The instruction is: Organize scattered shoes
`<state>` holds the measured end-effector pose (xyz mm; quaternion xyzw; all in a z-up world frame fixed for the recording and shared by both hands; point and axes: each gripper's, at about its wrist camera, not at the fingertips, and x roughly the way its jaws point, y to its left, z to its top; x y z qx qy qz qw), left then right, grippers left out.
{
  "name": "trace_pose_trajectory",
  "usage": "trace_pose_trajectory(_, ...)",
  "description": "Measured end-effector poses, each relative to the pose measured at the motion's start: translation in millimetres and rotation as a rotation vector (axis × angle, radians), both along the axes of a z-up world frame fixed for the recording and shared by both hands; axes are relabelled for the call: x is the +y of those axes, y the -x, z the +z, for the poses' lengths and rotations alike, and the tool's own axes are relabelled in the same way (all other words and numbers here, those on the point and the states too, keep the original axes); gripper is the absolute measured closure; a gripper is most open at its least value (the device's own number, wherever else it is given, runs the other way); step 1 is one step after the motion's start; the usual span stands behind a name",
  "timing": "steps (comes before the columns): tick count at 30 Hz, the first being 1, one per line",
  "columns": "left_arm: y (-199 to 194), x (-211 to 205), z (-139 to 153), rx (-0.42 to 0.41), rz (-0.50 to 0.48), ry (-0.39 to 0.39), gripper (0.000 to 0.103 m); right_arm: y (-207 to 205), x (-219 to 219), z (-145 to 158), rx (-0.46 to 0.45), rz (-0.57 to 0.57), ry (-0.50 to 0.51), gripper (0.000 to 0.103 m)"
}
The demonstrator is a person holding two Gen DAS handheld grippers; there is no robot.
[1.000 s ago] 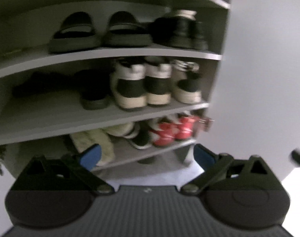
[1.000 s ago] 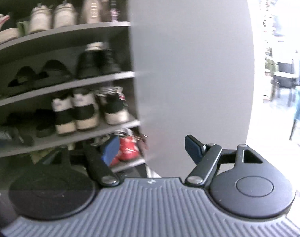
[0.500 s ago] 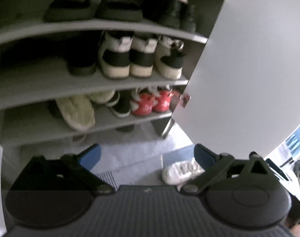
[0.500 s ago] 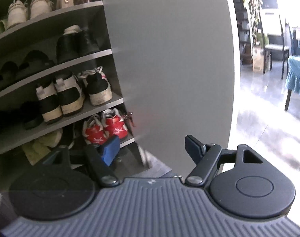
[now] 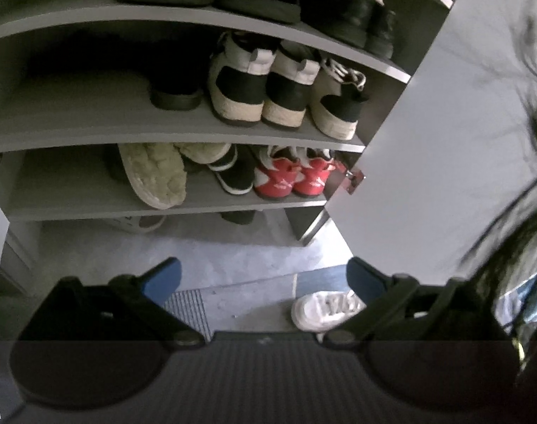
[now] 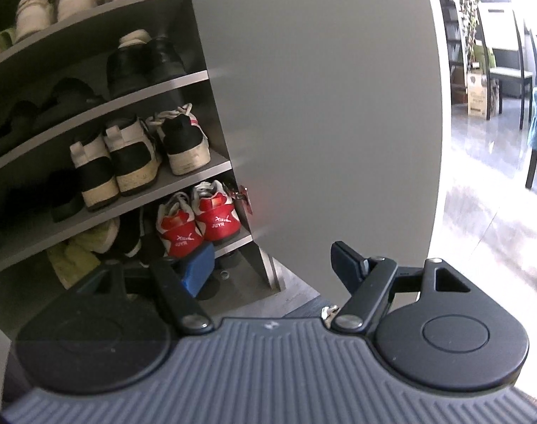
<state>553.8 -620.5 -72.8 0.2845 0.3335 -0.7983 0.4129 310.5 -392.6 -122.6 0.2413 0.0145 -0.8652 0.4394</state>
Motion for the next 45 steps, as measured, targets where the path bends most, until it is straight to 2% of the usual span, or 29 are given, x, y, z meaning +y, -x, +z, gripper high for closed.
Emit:
trace_pose_trajectory(13,15,5,-11,0.049,-0.051,-0.103,0.004,7,4,-4,-0.058,-0.015,-0.006,0.028)
trace_pose_trajectory(14,17,6,-13,0.045,-0.070,-0.129,0.004,7,5,-3,-0.055,-0.018,-0.006,0.028)
trace_pose_trajectory(18,18,8,-28,-0.018,-0.080,-0.138,0.004,4,3,-2,-0.063,-0.020,-0.007,0.028)
trace_pose_trajectory(22,14,4,-35,-0.098,-0.062,-0.057,0.004,-1,1,-1,-0.029,-0.022,-0.013,0.028)
trace_pose_trajectory(31,17,-7,-49,-0.215,-0.033,-0.006,0.003,7,1,-3,-0.050,-0.046,-0.020,0.028)
trace_pose_trajectory(36,30,5,-53,-0.289,-0.125,0.052,0.003,11,13,7,-0.045,-0.025,-0.019,0.028)
trace_pose_trajectory(41,35,22,-53,-0.293,-0.202,0.068,0.003,26,42,6,-0.018,0.011,-0.054,0.028)
trace_pose_trajectory(43,37,29,-53,-0.312,-0.223,0.109,0.003,34,68,-10,-0.002,-0.015,-0.070,0.028)
trace_pose_trajectory(45,43,38,-54,-0.349,-0.271,0.222,0.002,41,94,-34,-0.004,-0.096,-0.105,0.028)
